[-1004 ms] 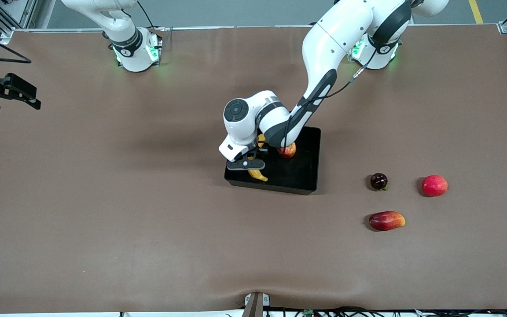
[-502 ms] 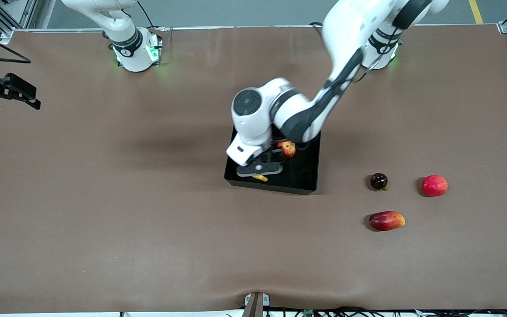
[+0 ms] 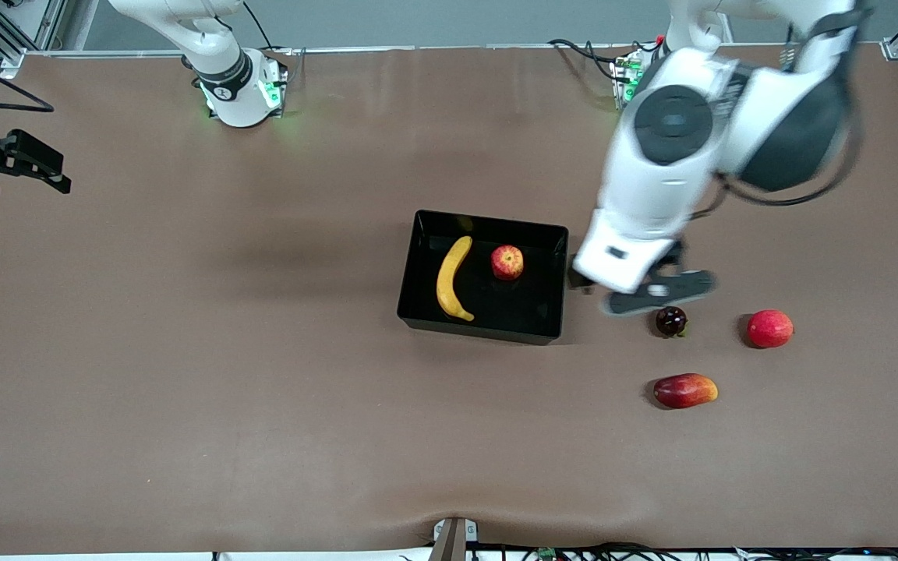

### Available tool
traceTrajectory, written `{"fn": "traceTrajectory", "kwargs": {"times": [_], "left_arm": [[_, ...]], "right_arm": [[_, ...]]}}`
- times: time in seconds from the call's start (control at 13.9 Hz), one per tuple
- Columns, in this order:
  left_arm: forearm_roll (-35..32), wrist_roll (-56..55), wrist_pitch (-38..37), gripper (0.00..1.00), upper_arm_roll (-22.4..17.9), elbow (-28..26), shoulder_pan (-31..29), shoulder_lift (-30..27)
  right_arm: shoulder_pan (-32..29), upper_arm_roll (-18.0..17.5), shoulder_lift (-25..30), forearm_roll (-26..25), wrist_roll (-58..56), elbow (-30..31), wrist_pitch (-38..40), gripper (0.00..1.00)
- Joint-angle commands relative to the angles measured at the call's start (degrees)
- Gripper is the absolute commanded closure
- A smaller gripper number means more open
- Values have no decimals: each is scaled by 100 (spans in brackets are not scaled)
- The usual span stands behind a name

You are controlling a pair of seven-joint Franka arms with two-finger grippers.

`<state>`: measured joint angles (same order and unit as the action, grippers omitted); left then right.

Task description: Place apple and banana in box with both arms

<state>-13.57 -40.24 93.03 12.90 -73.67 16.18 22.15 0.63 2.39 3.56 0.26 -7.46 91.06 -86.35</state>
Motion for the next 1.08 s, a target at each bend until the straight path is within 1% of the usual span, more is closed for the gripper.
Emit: {"fn": "traceTrajectory", "kwargs": {"times": [0.0, 0.07, 0.29, 0.36, 0.43, 0.57, 0.65, 0.79, 0.86, 0.93, 1.0], "left_arm": [[91, 917, -285, 0, 64, -244, -517, -430], [109, 1252, -329, 0, 64, -270, -685, -544], [126, 1756, -321, 0, 81, -647, -1037, -1062], [161, 1896, -321, 0, 73, -857, -1134, -1316], [327, 2097, -312, 0, 73, -1033, -1335, -1571], [784, 2737, -312, 0, 73, -1201, -1827, -1906], [864, 2985, -312, 0, 73, -1306, -2020, -2046], [882, 3031, -295, 0, -15, -1657, -1935, -2363], [882, 3040, -312, 0, -233, -1755, -1717, -2434], [882, 3057, -338, 0, -574, -1825, -1445, -2435], [882, 3118, -347, 0, -717, -1843, -1320, -2435]], "right_arm": [[-46, -10, 31, -35, -10, -36, 74, 0], [-55, -10, 31, -35, -10, -36, 74, 0], [-55, -10, 31, -35, -10, -36, 74, 0], [-55, -10, 31, -35, -10, -36, 74, 0], [-55, -10, 31, -35, -10, -36, 74, 0], [-55, -10, 31, -35, -10, -36, 74, 0], [-55, -10, 31, -35, -10, -36, 74, 0], [-55, -10, 31, -35, -10, -36, 74, 0], [-55, -10, 31, -35, -10, -36, 74, 0], [-55, -10, 31, -35, -10, -36, 74, 0], [-55, -10, 31, -35, -10, -36, 74, 0]]}}
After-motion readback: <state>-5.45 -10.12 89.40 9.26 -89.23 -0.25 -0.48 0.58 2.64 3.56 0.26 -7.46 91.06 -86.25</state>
